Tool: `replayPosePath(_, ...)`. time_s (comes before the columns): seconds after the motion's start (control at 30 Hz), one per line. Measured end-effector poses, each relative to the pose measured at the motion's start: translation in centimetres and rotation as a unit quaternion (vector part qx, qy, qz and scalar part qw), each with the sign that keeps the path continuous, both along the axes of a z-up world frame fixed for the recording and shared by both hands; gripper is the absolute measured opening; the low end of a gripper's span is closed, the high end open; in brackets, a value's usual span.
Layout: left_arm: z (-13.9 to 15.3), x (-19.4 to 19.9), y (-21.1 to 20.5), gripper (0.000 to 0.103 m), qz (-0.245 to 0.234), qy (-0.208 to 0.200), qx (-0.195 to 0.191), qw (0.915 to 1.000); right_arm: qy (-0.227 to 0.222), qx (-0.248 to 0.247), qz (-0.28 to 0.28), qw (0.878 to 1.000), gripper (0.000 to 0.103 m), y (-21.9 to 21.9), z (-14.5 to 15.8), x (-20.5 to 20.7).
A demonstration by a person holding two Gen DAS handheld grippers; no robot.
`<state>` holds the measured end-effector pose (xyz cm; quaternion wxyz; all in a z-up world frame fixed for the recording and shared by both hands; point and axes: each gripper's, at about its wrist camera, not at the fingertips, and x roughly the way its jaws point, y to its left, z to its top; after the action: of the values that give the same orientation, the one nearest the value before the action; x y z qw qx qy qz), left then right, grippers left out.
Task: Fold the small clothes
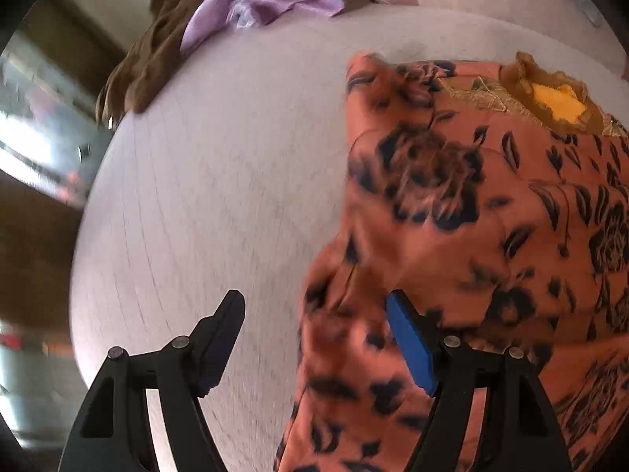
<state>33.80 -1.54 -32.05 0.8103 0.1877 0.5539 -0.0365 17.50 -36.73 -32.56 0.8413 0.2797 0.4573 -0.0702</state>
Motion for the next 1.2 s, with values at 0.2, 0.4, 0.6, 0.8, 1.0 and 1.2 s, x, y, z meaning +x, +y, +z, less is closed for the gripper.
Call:
replayPosePath(0.2,5.4,-6.6,4.8,0.075,-0.011,-0.049,-0.093,0.9944,-0.095,0.032,-0.02,0.995,0.07,0.2,4.2,-8.5)
replayPosePath(0.4,10.2,-13.7,7.1,0.076,-0.036,-0.115,-0.141,0.9827,-0.14,-0.013,-0.047,0.989,0.07,1.6,7.7,-15.9)
replayPosePath(0.6,13.8,-19.9,6.2,0.081,-0.047,-0.183,-0.162,0.9684,-0.172,-0.061,-0.016,0.983,0.07,6.9,12.7,-19.8)
replayPosePath(0.8,16.8,-23.9,5.6,0.083,-0.059,-0.244,-0.146,0.9568,-0.203,-0.07,0.017,0.977,0.07,11.2,16.0,-21.1)
replayPosePath(1.0,18.1,-25.3,5.4,0.084,-0.067,-0.275,-0.134,0.9497,-0.225,-0.077,0.04,0.971,0.07,13.7,18.1,-22.1)
replayPosePath(1.2,18.2,-24.9,5.5,0.084,-0.063,-0.278,-0.135,0.949,-0.224,-0.084,0.049,0.97,0.07,15.0,18.4,-22.1)
